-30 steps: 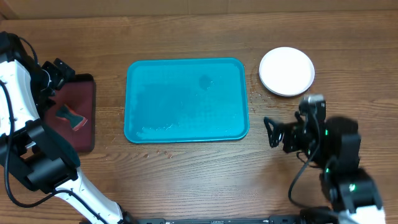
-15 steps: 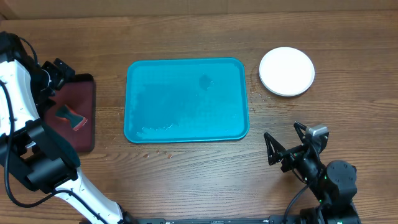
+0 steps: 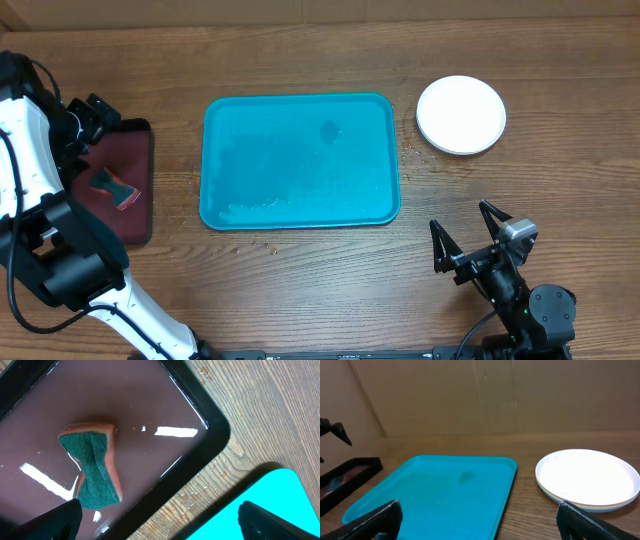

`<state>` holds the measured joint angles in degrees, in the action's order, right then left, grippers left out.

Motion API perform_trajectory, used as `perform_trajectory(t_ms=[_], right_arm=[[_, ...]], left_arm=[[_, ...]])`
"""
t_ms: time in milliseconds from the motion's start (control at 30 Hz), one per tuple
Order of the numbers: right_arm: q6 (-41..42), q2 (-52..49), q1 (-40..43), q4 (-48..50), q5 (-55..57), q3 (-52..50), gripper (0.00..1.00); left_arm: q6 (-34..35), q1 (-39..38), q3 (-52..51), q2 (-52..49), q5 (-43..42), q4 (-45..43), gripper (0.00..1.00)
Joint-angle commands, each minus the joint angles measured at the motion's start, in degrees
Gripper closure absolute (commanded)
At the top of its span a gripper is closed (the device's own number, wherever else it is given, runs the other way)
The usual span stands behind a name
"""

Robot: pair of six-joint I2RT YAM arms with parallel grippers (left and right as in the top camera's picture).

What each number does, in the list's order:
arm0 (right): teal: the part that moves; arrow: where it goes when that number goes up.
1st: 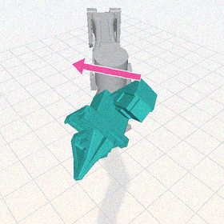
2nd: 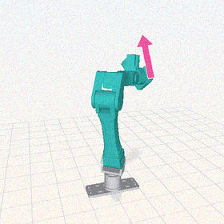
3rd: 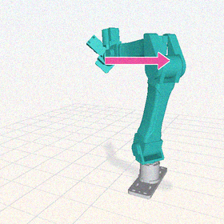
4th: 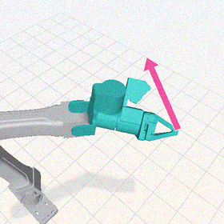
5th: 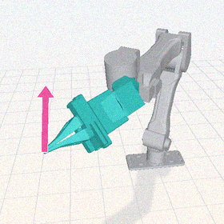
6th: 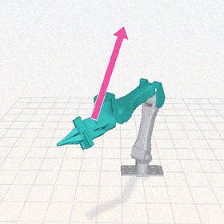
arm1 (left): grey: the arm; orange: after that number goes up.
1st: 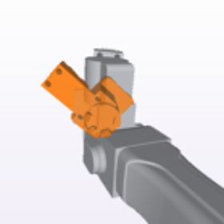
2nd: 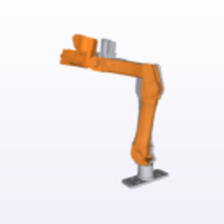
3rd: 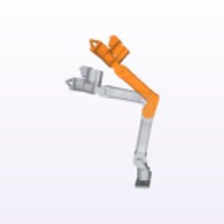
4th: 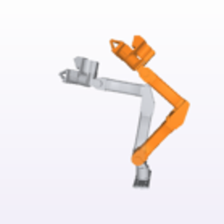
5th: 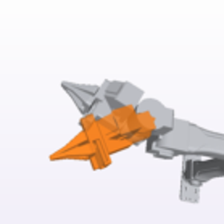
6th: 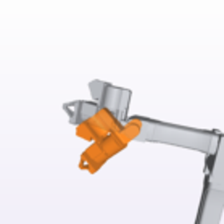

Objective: Clean dirty plates on tray and stack at the side

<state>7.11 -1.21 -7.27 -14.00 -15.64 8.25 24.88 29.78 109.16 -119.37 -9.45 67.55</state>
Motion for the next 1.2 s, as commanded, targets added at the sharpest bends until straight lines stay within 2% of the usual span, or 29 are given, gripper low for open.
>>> perform_trajectory(t_ms=[0,300,900,1167], right_arm=[[0.5,0.7,0.0,1.2,0.5,-0.4,0.00],[0.4,0.9,0.3,1.9,1.0,-0.5,0.00],[0.4,1.0,8.3,7.1,1.2,-1.0,0.00],[0.4,1.0,8.5,18.1,1.5,-7.5,0.00]], left_arm=[[-1.1,0.2,-0.2,1.0,-0.5,-0.1,0.00],[-1.1,0.2,-0.2,0.9,-0.5,-0.1,0.00],[-1.1,0.2,-0.2,1.0,-0.5,-0.1,0.00],[-1.1,0.2,-0.2,0.9,-0.5,-0.1,0.00]])
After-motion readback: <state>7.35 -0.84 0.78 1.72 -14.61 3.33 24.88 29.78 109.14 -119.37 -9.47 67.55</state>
